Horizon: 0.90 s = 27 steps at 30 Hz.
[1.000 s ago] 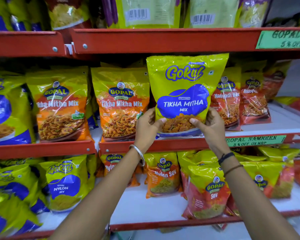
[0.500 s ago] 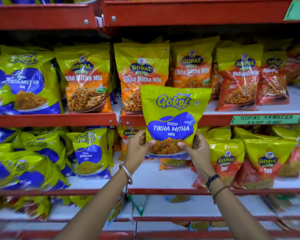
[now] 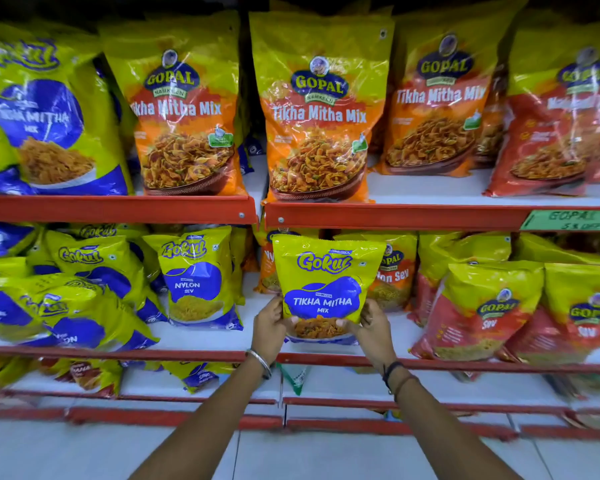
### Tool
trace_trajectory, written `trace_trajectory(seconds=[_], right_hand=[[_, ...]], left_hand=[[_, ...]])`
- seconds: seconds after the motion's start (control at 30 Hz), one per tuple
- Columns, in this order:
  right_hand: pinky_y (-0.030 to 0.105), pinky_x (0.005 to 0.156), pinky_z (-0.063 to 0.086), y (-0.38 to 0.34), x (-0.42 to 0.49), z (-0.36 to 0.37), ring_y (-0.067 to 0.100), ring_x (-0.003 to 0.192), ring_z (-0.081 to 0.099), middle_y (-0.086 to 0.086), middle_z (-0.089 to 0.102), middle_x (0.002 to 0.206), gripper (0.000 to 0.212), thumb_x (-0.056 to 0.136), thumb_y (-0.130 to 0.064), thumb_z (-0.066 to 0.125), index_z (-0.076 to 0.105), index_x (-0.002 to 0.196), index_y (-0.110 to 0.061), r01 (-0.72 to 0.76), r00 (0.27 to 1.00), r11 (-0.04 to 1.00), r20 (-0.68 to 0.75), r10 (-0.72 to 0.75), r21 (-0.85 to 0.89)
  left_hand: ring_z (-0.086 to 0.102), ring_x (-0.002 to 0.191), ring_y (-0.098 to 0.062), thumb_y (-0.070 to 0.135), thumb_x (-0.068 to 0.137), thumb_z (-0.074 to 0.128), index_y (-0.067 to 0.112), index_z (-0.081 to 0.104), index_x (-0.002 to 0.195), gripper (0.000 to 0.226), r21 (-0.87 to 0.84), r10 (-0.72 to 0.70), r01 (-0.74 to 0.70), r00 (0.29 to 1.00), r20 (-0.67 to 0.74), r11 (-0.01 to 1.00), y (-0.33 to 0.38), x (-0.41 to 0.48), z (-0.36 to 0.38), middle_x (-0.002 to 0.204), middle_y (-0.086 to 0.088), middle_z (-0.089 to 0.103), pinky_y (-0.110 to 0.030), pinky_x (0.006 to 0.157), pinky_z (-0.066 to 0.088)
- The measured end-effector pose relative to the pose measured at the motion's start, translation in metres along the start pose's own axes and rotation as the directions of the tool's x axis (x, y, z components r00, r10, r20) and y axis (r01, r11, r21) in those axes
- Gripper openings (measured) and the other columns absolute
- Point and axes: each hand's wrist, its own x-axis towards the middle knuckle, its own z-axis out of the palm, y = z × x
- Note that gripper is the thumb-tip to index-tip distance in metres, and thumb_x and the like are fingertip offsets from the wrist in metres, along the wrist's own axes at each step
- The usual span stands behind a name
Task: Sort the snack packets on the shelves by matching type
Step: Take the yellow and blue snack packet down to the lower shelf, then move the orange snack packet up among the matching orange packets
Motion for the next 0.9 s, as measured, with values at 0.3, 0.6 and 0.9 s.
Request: trace_trajectory(seconds=[0.3,0.6,0.9], right_hand=[[0.032,0.079,0.051,0.025,0.047,0.026,0.026,0.103,0.064,0.013,0.068,0.114,0.037,0.077,-0.011,0.074,0.059,0.111,-0.008,-0.036,0.999,0.991,-0.012,0.035,-0.125],[0.025,0.086,0.038,-0.033,0.013,0.053,0.008,0.104,0.044,0.005,0.053,0.116,0.037,0.083,-0.019,0.069,0.054,0.115,-0.011,0.150,0.912,0.892,-0.289,-0.291,-0.427],[0.030,0.093,0.047,-0.216,0.028,0.144,0.017,0.105,0.060,0.000,0.062,0.107,0.028,0.084,-0.013,0.066,0.055,0.109,-0.020,0.597,0.773,0.791,-0.165,-0.612,-0.134]], left_hand=[[0.063,0.104,-0.025,-0.003,0.072,0.066,0.001,0.056,0.116,0.045,0.157,-0.071,0.074,0.997,-0.024,0.985,-0.027,0.054,-0.006,0.118,-0.020,0.065,-0.049,0.095,0.050],[0.055,0.113,-0.017,0.025,0.084,0.063,0.017,0.051,0.120,0.038,0.215,0.343,-0.312,0.931,-0.127,0.925,0.030,0.025,-0.023,0.118,-0.004,0.058,-0.031,0.097,0.044],[0.054,0.107,-0.019,0.012,0.088,0.056,0.008,0.053,0.113,0.025,0.322,0.692,-0.617,0.584,-0.424,0.718,0.195,0.060,-0.121,0.113,-0.006,0.057,-0.026,0.097,0.043]])
